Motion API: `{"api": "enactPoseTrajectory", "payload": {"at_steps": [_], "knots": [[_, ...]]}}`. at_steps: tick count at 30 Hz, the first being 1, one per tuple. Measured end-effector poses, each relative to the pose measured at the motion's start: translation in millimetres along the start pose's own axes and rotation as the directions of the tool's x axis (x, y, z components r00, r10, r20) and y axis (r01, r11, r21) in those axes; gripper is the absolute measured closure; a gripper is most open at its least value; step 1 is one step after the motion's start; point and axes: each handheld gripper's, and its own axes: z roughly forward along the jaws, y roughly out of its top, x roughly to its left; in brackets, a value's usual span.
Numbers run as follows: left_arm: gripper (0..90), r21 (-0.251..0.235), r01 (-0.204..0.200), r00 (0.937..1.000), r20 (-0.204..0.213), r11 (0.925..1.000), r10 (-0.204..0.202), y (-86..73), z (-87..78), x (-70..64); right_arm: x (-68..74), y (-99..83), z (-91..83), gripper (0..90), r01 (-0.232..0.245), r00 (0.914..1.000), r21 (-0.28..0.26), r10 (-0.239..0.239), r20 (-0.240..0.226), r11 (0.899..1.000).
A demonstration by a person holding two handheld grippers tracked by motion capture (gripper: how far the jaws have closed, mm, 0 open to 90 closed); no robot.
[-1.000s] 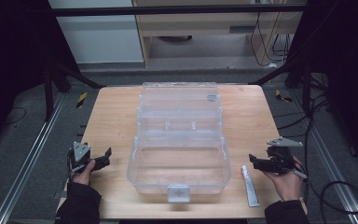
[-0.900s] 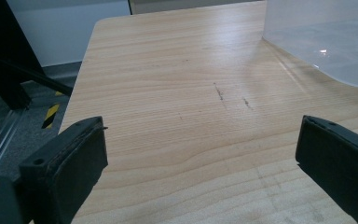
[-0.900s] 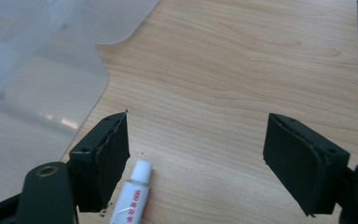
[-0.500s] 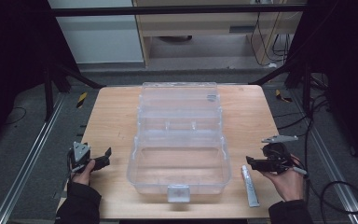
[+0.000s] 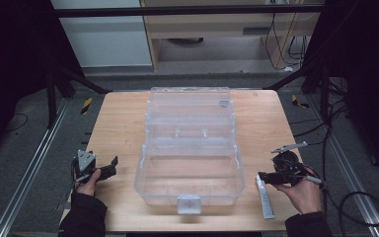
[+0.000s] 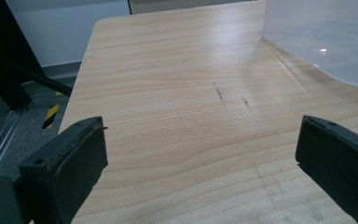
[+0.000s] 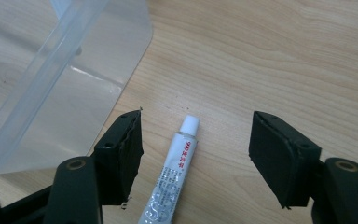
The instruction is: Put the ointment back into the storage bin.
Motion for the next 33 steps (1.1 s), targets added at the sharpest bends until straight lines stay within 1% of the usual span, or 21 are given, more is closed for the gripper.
{"api": "enactPoseTrajectory", "payload": {"at_steps": [1, 5, 7, 9, 12, 13, 14, 15, 17, 20, 22, 24, 25, 26, 28, 31, 33], "knots": [[1.5, 0.000, 0.000, 1.0000, 0.000, 1.0000, 0.000, 0.0, 0.0, 0.0, 0.8, 0.2, 1.2, 35.9, 0.003, 1.0000, 0.008, -0.003, -0.001, 1.000], [1.5, 0.001, 0.000, 1.0000, 0.001, 1.0000, 0.000, 0.0, -0.1, 0.0, 2.8, 1.5, 4.4, 38.0, -0.013, 0.9999, 0.049, 0.014, -0.006, 0.999], [1.5, 0.001, 0.000, 1.0000, 0.001, 1.0000, 0.000, 0.0, -0.1, 0.0, 2.9, 1.8, 5.3, 38.0, -0.014, 0.9999, 0.056, 0.014, -0.003, 0.998], [1.5, 0.001, 0.002, 1.0000, 0.001, 1.0000, -0.002, 0.0, -0.1, 0.1, 4.0, 2.3, 8.1, 38.9, -0.013, 0.9999, 0.078, 0.012, 0.002, 0.997], [1.5, 0.000, 0.004, 1.0000, 0.002, 1.0000, -0.004, 0.0, 0.0, 0.3, 6.4, 2.7, 13.3, 41.1, -0.005, 1.0000, 0.119, 0.005, 0.003, 0.993], [1.5, 0.000, 0.004, 1.0000, 0.002, 1.0000, -0.004, 0.0, 0.0, 0.3, 6.4, 2.7, 13.3, 41.1, -0.005, 1.0000, 0.119, 0.005, 0.003, 0.993], [1.5, 0.000, 0.003, 1.0000, 0.002, 1.0000, -0.003, 0.0, 0.0, 0.3, 7.5, 3.3, 16.1, 42.8, -0.004, 1.0000, 0.139, 0.004, 0.001, 0.990], [1.5, 0.000, 0.003, 1.0000, 0.002, 1.0000, -0.003, -0.1, -0.1, 0.3, 8.3, 3.5, 16.8, 43.5, -0.010, 0.9999, 0.149, 0.010, -0.001, 0.989], [1.5, 0.000, 0.004, 1.0000, 0.002, 1.0000, -0.004, -0.1, -0.1, 0.4, 8.4, 3.6, 18.1, 43.9, -0.004, 1.0000, 0.151, 0.004, -0.004, 0.989], [1.5, -0.001, 0.005, 1.0000, 0.002, 1.0000, -0.005, -0.1, -0.1, 0.5, 9.2, 3.5, 20.3, 44.8, -0.007, 1.0000, 0.167, 0.008, -0.001, 0.986], [1.5, -0.001, 0.005, 1.0000, 0.003, 1.0000, -0.005, -0.1, 0.0, 0.5, 7.1, 1.9, 22.6, 45.3, -0.027, 0.9993, 0.171, 0.031, -0.020, 0.985], [1.5, 0.000, 0.006, 1.0000, 0.002, 1.0000, -0.006, -0.1, 0.0, 0.5, 5.8, -0.7, 25.1, 45.6, -0.035, 0.9992, 0.181, 0.038, -0.013, 0.983], [1.5, 0.000, 0.006, 1.0000, 0.002, 1.0000, -0.006, -0.1, 0.0, 0.6, 5.0, -3.5, 28.0, 46.6, -0.039, 0.9990, 0.194, 0.042, -0.015, 0.980], [1.5, 0.000, 0.006, 1.0000, 0.002, 1.0000, -0.006, -0.1, 0.0, 0.6, 5.0, -3.5, 28.0, 46.6, -0.039, 0.9990, 0.194, 0.042, -0.015, 0.980], [1.5, 0.000, 0.006, 1.0000, 0.001, 1.0000, -0.006, -0.1, 0.0, 0.5, 5.2, -5.3, 29.9, 47.8, -0.045, 0.9986, 0.208, 0.050, -0.018, 0.977], [1.5, 0.000, 0.006, 1.0000, 0.001, 1.0000, -0.006, -0.1, 0.0, 0.6, 4.5, -8.3, 33.9, 49.6, -0.050, 0.9983, 0.235, 0.055, -0.017, 0.971], [1.5, 0.000, 0.007, 1.0000, 0.001, 1.0000, -0.007, -0.1, 0.0, 0.7, 4.6, -8.8, 34.5, 50.1, -0.054, 0.9980, 0.240, 0.061, -0.019, 0.969]]}}
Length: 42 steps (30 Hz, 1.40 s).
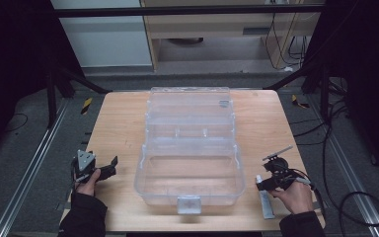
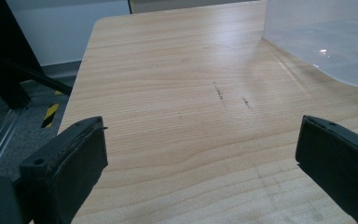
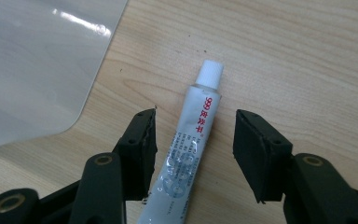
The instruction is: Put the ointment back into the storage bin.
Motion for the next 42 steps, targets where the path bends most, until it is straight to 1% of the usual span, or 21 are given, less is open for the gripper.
{"api": "enactPoseTrajectory", "payload": {"at_steps": [2, 7, 10, 14, 19, 20, 25, 28, 29, 33, 35, 42], "knots": [[1.5, 0.000, 0.000, 1.0000, 0.000, 1.0000, 0.000, 0.0, 0.0, 0.0, 0.7, -0.2, 2.3, 51.1, -0.001, 1.0000, 0.012, 0.000, 0.010, 1.000], [1.5, -0.001, 0.001, 1.0000, 0.001, 1.0000, -0.001, 0.0, 0.0, 0.1, 2.5, 1.2, 6.3, 53.5, 0.002, 0.9999, 0.034, -0.002, 0.013, 0.999], [1.5, -0.001, 0.001, 1.0000, 0.001, 1.0000, -0.001, -0.1, 0.0, 0.1, 3.7, 2.3, 10.8, 56.1, 0.008, 0.9997, 0.062, -0.010, 0.024, 0.998], [1.5, -0.001, 0.000, 1.0000, 0.001, 1.0000, 0.000, -0.1, 0.0, 0.0, 5.9, 3.3, 14.5, 58.3, 0.011, 0.9997, 0.080, -0.012, 0.020, 0.997], [1.5, -0.001, 0.001, 1.0000, 0.001, 1.0000, -0.001, 0.0, 0.0, 0.1, 6.5, 4.6, 17.7, 60.5, 0.016, 0.9996, 0.085, -0.018, 0.023, 0.996], [1.5, -0.001, 0.001, 1.0000, 0.001, 1.0000, -0.001, 0.0, 0.0, 0.2, 7.2, 5.4, 19.0, 62.1, 0.024, 0.9993, 0.094, -0.027, 0.025, 0.995], [1.5, -0.001, 0.001, 1.0000, 0.001, 1.0000, -0.001, 0.0, 0.0, 0.2, 7.7, 6.1, 21.6, 65.3, 0.037, 0.9989, 0.104, -0.040, 0.025, 0.994], [1.5, -0.001, 0.002, 1.0000, 0.001, 1.0000, -0.002, 0.0, 0.0, 0.2, 8.3, 6.3, 22.2, 66.1, 0.034, 0.9988, 0.112, -0.038, 0.032, 0.993], [1.5, -0.001, 0.001, 1.0000, 0.001, 1.0000, -0.001, 0.0, 0.0, 0.2, 8.0, 6.5, 23.3, 66.4, 0.044, 0.9983, 0.114, -0.048, 0.034, 0.992], [1.5, -0.001, 0.002, 1.0000, 0.001, 1.0000, -0.002, -0.1, -0.1, 0.2, 8.4, 6.9, 25.6, 67.1, 0.054, 0.9976, 0.121, -0.059, 0.037, 0.991], [1.5, -0.001, 0.001, 1.0000, 0.001, 1.0000, -0.001, -0.1, 0.0, 0.2, 9.0, 7.2, 26.3, 68.6, 0.053, 0.9977, 0.125, -0.058, 0.037, 0.991], [1.5, -0.001, 0.002, 1.0000, 0.001, 1.0000, -0.002, -0.1, 0.0, 0.3, 9.8, 7.9, 27.7, 69.2, 0.059, 0.9971, 0.139, -0.065, 0.041, 0.989]]}}
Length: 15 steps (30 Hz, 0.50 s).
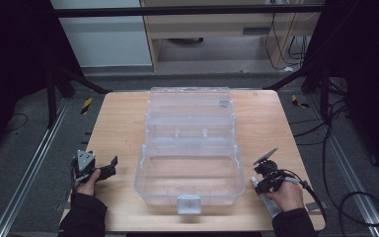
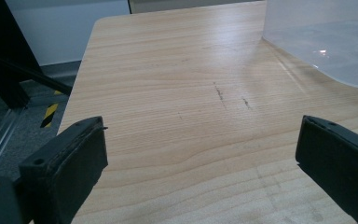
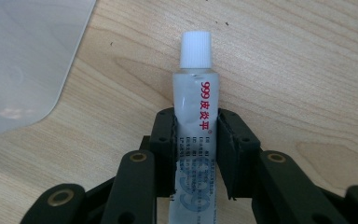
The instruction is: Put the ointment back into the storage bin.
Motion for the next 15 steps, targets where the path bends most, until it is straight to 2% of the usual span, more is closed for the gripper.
{"api": "enactPoseTrajectory", "payload": {"at_steps": [5, 7, 11, 15], "knots": [[1.5, 0.001, 0.000, 1.0000, 0.000, 1.0000, 0.000, 0.0, 0.0, 0.0, 0.8, 0.6, -0.2, 69.7, 0.005, 1.0000, 0.013, -0.005, 0.000, 1.000], [1.5, 0.001, 0.000, 1.0000, -0.001, 1.0000, 0.000, 0.0, 0.0, 0.0, 0.6, 0.7, -0.6, 69.8, 0.020, 0.9998, 0.016, -0.020, 0.002, 1.000], [1.5, 0.000, 0.001, 1.0000, -0.001, 1.0000, -0.001, 0.0, 0.1, 0.1, -3.7, -1.4, -11.5, 69.9, 0.006, 0.9996, -0.019, -0.007, -0.028, 1.000], [1.5, 0.001, 0.002, 1.0000, -0.002, 1.0000, -0.002, 0.1, 0.1, 0.1, -6.9, -2.3, -24.3, 69.9, 0.006, 0.9997, -0.053, -0.007, -0.025, 0.999]]}}
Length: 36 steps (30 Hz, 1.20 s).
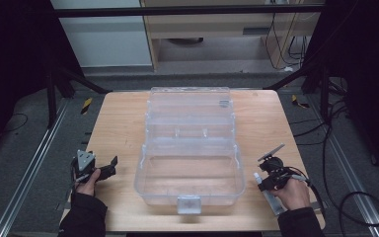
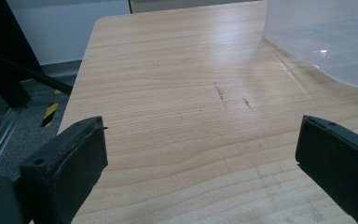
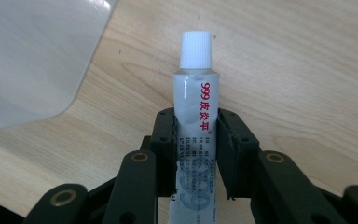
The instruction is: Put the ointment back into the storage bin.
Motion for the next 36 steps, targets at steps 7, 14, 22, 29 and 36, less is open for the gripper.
{"api": "enactPoseTrajectory", "payload": {"at_steps": [7, 14, 22, 29, 36], "knots": [[1.5, 0.002, -0.002, 1.0000, -0.001, 1.0000, 0.002, 0.1, 0.1, -0.1, -3.9, 3.9, -28.9, 69.9, 0.012, 0.9997, -0.107, -0.015, -0.022, 0.994], [1.5, 0.001, -0.002, 1.0000, 0.000, 1.0000, 0.002, 0.0, 0.0, -0.2, -4.3, 9.2, -49.3, 69.9, 0.031, 0.9991, -0.188, -0.036, -0.022, 0.982], [1.5, -0.003, -0.001, 1.0000, 0.002, 1.0000, 0.001, -0.1, -0.4, -0.1, -0.5, 13.9, -76.9, 69.9, 0.062, 0.9965, -0.295, -0.076, -0.034, 0.954], [1.5, -0.002, -0.001, 1.0000, 0.003, 1.0000, 0.001, -0.1, -0.3, 0.0, 3.6, 20.3, -90.2, 69.9, 0.118, 0.9913, -0.316, -0.131, -0.017, 0.941], [1.5, -0.001, 0.000, 1.0000, 0.004, 1.0000, 0.000, -0.1, -0.3, 0.0, 15.2, 28.6, -107.6, 69.8, 0.185, 0.9806, -0.336, -0.196, 0.001, 0.924]]}}
